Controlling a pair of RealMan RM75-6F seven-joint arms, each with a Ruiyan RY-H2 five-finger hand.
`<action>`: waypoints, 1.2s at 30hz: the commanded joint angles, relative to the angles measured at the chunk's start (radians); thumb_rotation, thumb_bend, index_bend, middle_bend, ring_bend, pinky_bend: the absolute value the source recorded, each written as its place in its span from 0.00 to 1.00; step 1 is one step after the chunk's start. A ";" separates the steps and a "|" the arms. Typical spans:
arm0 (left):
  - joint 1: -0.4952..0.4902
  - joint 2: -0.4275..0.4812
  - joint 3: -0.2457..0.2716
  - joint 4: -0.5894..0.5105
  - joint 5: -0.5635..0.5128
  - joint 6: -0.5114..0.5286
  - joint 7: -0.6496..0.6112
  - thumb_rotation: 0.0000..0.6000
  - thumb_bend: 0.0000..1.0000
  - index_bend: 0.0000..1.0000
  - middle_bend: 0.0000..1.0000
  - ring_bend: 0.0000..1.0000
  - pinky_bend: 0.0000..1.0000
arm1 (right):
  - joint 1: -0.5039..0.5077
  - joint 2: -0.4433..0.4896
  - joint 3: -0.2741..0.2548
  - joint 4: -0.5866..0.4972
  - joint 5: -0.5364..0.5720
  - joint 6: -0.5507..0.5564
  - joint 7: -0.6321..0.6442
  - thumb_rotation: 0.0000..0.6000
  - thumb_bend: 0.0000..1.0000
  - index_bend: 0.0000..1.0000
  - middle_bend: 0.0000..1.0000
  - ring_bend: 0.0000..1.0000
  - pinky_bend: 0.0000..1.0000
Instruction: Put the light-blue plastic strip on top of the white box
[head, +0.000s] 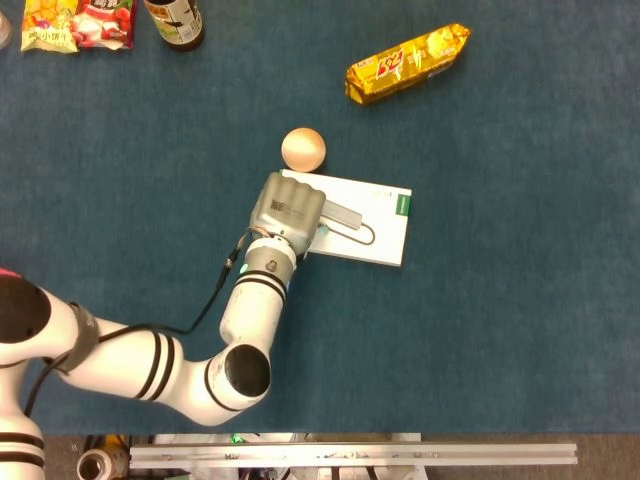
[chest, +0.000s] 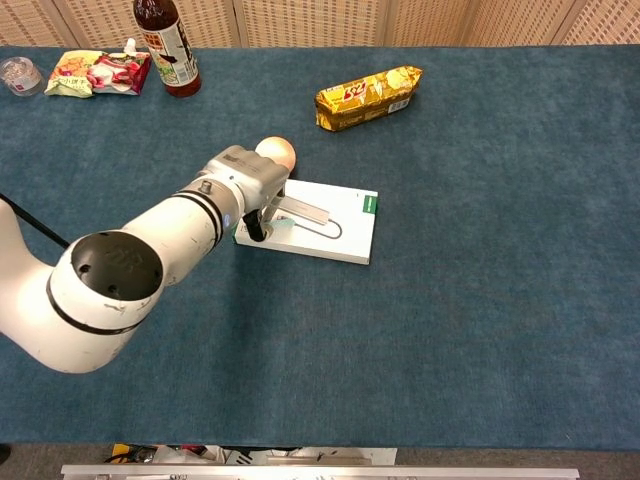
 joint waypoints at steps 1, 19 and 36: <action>-0.009 -0.001 -0.003 0.007 -0.014 -0.001 0.003 0.73 0.38 0.52 1.00 0.99 1.00 | -0.001 0.000 0.000 0.001 0.001 -0.001 0.001 0.86 0.27 0.26 0.42 0.35 0.38; -0.048 0.002 -0.013 0.047 -0.052 -0.014 -0.017 0.67 0.38 0.47 1.00 0.99 1.00 | -0.007 0.003 0.000 -0.004 0.001 0.002 -0.005 0.86 0.27 0.26 0.42 0.35 0.38; -0.078 -0.035 -0.024 0.124 -0.063 0.002 -0.019 0.66 0.38 0.45 1.00 0.99 1.00 | -0.013 0.006 -0.002 0.001 0.003 0.000 0.003 0.86 0.27 0.26 0.42 0.35 0.38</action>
